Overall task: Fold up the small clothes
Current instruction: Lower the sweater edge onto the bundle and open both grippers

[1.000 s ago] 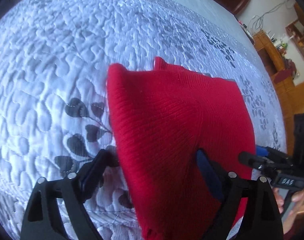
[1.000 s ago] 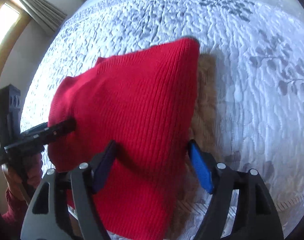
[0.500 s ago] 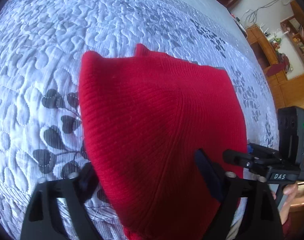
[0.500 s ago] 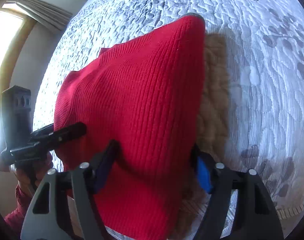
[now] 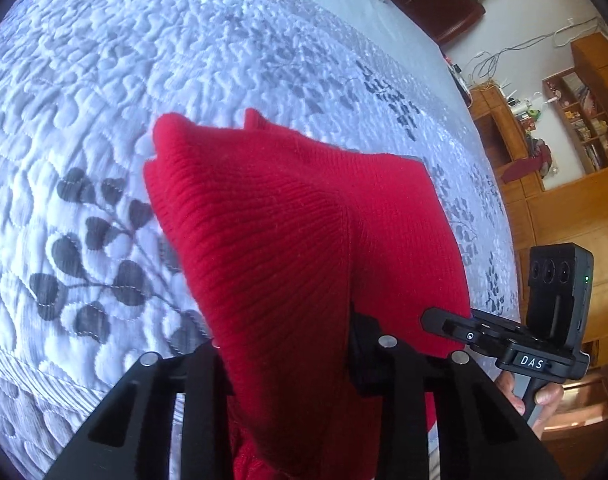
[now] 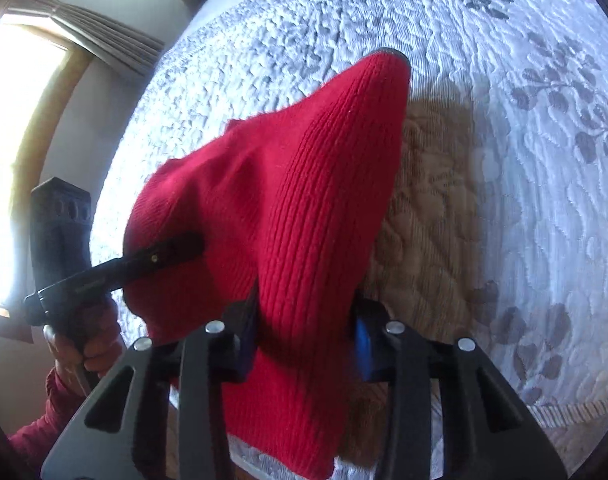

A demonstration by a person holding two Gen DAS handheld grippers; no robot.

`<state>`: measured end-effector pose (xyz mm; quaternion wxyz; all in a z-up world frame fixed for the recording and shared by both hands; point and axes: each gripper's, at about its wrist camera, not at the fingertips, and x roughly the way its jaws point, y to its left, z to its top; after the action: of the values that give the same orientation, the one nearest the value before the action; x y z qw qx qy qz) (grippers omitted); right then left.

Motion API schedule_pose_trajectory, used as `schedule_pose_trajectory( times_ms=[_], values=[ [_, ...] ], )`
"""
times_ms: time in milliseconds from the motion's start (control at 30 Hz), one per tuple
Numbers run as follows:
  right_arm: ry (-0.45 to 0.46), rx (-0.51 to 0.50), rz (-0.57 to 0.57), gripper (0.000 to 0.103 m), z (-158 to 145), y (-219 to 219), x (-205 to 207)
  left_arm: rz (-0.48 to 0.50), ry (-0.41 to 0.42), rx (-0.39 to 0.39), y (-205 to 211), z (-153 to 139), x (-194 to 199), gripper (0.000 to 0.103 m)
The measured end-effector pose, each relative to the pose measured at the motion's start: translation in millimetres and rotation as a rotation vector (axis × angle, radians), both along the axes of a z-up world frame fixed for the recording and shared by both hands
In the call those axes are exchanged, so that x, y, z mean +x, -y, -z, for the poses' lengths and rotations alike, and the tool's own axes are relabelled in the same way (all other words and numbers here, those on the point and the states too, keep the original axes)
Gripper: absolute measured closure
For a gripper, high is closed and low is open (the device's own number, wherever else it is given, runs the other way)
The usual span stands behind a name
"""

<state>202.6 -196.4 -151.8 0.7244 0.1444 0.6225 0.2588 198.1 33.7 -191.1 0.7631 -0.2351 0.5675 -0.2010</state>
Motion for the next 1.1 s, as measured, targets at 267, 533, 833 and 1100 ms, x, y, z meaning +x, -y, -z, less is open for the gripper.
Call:
schedule_pose_trajectory(
  times_ms=[267, 533, 833, 1100],
  values=[
    [0.061, -0.010, 0.034, 0.067, -51, 79, 2, 0.078, 0.067, -0.083, 79, -44, 7, 0.070],
    [0.090, -0.068, 0.115, 0.066, -75, 203, 41, 0.141, 0.132, -0.066, 204, -62, 45, 0.070],
    [-0.072, -0.056, 0.219, 0.058, 23, 258, 65, 0.135, 0.009, 0.087, 258, 15, 65, 0.064],
    [-0.030, -0.021, 0.239, 0.033, 11, 278, 24, 0.124, 0.017, 0.154, 248, 6, 48, 0.041]
  ],
)
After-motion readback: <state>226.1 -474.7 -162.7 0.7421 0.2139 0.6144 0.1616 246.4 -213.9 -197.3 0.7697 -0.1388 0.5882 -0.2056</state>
